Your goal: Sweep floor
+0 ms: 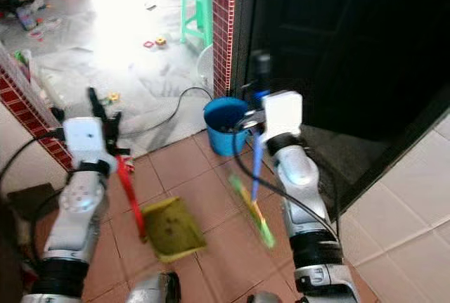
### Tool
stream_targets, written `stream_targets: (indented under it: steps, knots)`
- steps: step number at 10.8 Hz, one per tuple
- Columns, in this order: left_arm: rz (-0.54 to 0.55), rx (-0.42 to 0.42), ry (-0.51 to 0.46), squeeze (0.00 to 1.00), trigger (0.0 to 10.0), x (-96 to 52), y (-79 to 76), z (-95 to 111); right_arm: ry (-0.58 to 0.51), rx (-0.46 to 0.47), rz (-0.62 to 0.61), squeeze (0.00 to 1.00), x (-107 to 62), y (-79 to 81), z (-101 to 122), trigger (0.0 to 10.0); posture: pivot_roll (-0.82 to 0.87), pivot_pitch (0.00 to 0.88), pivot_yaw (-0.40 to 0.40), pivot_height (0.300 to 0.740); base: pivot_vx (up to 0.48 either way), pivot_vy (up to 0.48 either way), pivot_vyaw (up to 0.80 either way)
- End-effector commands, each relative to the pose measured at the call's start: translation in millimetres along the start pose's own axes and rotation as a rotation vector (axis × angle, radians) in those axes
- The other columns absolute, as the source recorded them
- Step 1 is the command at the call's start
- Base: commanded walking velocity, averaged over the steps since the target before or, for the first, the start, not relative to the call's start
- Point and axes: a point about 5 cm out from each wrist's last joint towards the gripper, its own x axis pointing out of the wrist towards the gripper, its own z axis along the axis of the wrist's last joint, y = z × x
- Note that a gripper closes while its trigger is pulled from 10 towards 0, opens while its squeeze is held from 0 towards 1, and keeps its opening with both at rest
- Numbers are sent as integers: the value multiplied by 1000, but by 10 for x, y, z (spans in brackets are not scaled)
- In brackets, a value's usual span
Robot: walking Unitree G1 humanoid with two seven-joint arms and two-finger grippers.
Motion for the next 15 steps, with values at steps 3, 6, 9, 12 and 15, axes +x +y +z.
stream_targets:
  steps: [3, 6, 9, 12, 15]
  knots:
    - [-31, 13, -51, 0, 10000, -42, 52, 113, -20, -9, -57, 0, -96, -8, 33, 10000, -86, 0, 65, 740, 0, 0, 0]
    - [-11, -15, -61, 0, 10000, -63, 11, 140, -8, 36, -24, 0, -47, 106, 11, 10000, -71, 0, 42, 740, 0, 0, 708]
    - [-16, -22, -70, 0, 10000, -3, 28, 179, 7, 69, 3, 0, -92, 234, -24, 10000, -64, 0, 35, 740, 0, 0, 531]
    - [20, -36, -50, 0, 10000, -21, 49, 150, -6, 46, 39, 0, -58, 239, 11, 10000, -70, 9, 26, 740, 0, -95, 0]
    - [22, -50, -41, 0, 10000, 3, 19, 144, -12, 44, 55, 0, -99, 268, 35, 10000, -85, 13, 36, 740, 0, -316, 0]
